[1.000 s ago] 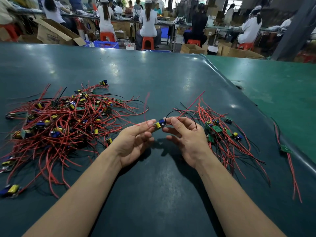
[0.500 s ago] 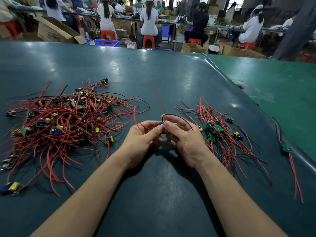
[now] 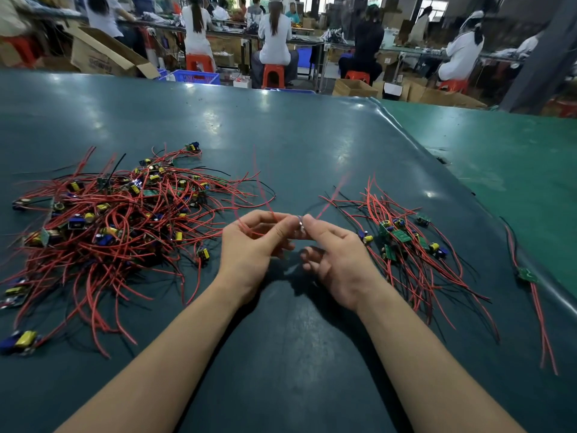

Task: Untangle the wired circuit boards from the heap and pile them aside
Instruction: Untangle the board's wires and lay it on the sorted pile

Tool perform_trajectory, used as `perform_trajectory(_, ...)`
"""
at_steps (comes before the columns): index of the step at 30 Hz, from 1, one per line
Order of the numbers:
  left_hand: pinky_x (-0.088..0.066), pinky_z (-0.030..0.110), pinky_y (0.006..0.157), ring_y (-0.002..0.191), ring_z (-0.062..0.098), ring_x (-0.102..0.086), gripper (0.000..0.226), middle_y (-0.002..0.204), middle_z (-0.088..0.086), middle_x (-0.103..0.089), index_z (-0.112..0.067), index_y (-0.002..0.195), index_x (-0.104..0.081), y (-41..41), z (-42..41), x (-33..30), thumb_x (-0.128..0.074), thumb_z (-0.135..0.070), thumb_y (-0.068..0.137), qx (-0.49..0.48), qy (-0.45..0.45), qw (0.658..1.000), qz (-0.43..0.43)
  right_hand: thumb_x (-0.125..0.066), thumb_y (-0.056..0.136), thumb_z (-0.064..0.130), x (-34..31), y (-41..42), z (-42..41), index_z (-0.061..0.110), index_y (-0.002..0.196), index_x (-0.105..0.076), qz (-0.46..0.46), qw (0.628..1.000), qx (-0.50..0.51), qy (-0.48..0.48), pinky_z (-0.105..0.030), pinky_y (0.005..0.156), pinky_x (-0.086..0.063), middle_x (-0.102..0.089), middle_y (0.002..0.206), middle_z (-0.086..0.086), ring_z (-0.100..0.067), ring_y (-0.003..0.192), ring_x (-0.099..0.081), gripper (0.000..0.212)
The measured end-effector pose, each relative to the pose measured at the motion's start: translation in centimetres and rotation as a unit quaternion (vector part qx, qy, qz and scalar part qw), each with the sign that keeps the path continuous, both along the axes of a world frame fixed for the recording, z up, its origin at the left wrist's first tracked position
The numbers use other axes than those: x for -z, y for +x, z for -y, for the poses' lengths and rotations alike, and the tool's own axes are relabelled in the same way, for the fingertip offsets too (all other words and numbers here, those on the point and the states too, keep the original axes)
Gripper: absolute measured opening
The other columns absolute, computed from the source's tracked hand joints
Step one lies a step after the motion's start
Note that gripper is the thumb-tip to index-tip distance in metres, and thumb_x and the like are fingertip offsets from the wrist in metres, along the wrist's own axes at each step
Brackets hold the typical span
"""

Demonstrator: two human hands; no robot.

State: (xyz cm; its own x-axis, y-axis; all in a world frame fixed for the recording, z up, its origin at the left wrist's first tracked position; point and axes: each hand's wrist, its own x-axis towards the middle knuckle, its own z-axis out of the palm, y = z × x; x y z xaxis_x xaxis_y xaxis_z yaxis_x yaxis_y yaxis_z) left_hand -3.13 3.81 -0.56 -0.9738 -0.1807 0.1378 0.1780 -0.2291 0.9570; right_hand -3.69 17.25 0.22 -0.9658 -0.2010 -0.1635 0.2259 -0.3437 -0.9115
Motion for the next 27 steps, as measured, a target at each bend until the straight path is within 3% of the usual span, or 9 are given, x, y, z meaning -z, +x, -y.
perform_trajectory(5, -0.054, 0.018, 0.068, 0.070, 0.009, -0.070, 0.014, 0.082, 0.002, -0.077, -0.003, 0.089, -0.074, 0.1, -0.3, 0.4, -0.075, 0.005, 0.077, 0.032, -0.062, 0.995, -0.078, -0.066, 0.093, 0.021, 0.3, -0.3, 0.4, 0.013, 0.067, -0.073, -0.042, 0.992, 0.110, 0.042, -0.020, 0.039, -0.037, -0.065, 0.068, 0.000, -0.010, 0.045, -0.043, 0.027)
perform_trajectory(8, -0.057, 0.032, 0.080, 0.084, 0.023, -0.074, 0.019, 0.089, 0.008, -0.076, -0.011, 0.089, -0.075, 0.2, -0.4, 0.8, -0.078, 0.002, 0.076, 0.016, -0.127, 0.985, -0.118, -0.062, 0.095, 0.020, 0.2, -0.4, 0.2, 0.012, 0.073, -0.068, -0.033, 0.988, 0.124, 0.084, -0.020, 0.036, -0.037, -0.062, 0.065, 0.000, -0.009, 0.041, -0.044, 0.025)
perform_trajectory(11, -0.057, 0.028, 0.079, 0.083, 0.018, -0.073, 0.024, 0.088, 0.004, -0.075, -0.024, 0.089, -0.075, 0.1, -0.2, 0.9, -0.081, -0.004, 0.076, -0.022, -0.192, 0.967, -0.163, -0.056, 0.099, 0.019, 0.1, -0.2, 0.4, 0.015, 0.069, -0.068, -0.027, 0.990, 0.108, 0.083, -0.020, 0.034, -0.035, -0.064, 0.068, 0.002, -0.011, 0.042, -0.048, 0.033)
perform_trajectory(15, -0.055, 0.020, 0.070, 0.074, 0.009, -0.072, 0.011, 0.085, -0.001, -0.077, -0.008, 0.088, -0.075, 0.2, -0.5, 0.6, -0.077, -0.001, 0.079, 0.028, -0.113, 0.987, -0.112, -0.047, 0.101, 0.013, -0.1, 0.0, 0.3, 0.016, 0.073, -0.073, -0.050, 0.990, 0.086, 0.101, -0.019, 0.035, -0.035, -0.060, 0.059, 0.003, -0.011, 0.043, -0.049, 0.039)
perform_trajectory(18, -0.049, 0.018, 0.055, 0.054, 0.009, -0.061, 0.007, 0.068, -0.001, -0.073, -0.007, 0.081, -0.074, -0.1, -0.3, 0.4, -0.077, -0.002, 0.079, 0.002, -0.070, 0.996, -0.055, -0.054, 0.099, 0.013, -0.1, 0.0, 0.1, 0.015, 0.079, -0.073, -0.075, 0.985, 0.098, 0.119, -0.019, 0.037, -0.036, -0.062, 0.064, 0.005, -0.009, 0.044, -0.048, 0.028)
perform_trajectory(21, -0.045, 0.020, 0.051, 0.047, 0.010, -0.052, 0.006, 0.064, 0.002, -0.069, -0.008, 0.078, -0.071, -0.5, 0.1, 0.2, -0.074, -0.003, 0.082, -0.014, -0.021, 1.000, -0.012, -0.062, 0.094, 0.013, -0.1, 0.0, -0.1, 0.013, 0.083, -0.076, -0.086, 0.989, 0.094, 0.075, -0.018, 0.039, -0.036, -0.062, 0.066, 0.004, -0.008, 0.046, -0.047, 0.018)
perform_trajectory(25, -0.040, 0.021, 0.049, 0.045, 0.012, -0.046, 0.012, 0.062, 0.006, -0.067, -0.008, 0.073, -0.069, -0.7, 0.4, 0.0, -0.070, -0.003, 0.083, -0.009, 0.075, 0.997, 0.024, -0.065, 0.092, 0.025, -0.4, -0.3, -0.8, 0.015, 0.069, -0.077, -0.048, 0.995, 0.082, 0.010, -0.015, 0.039, -0.035, -0.058, 0.059, 0.004, -0.005, 0.044, -0.045, 0.028)
perform_trajectory(27, -0.042, 0.020, 0.048, 0.046, 0.012, -0.049, 0.012, 0.064, 0.007, -0.069, -0.009, 0.071, -0.070, -0.6, 0.4, 0.0, -0.071, -0.003, 0.081, 0.005, 0.074, 0.997, 0.021, -0.065, 0.091, 0.025, -0.3, -0.5, -0.9, 0.016, 0.063, -0.076, -0.024, 0.996, 0.089, -0.017, -0.014, 0.038, -0.033, -0.055, 0.057, 0.005, -0.004, 0.042, -0.043, 0.032)
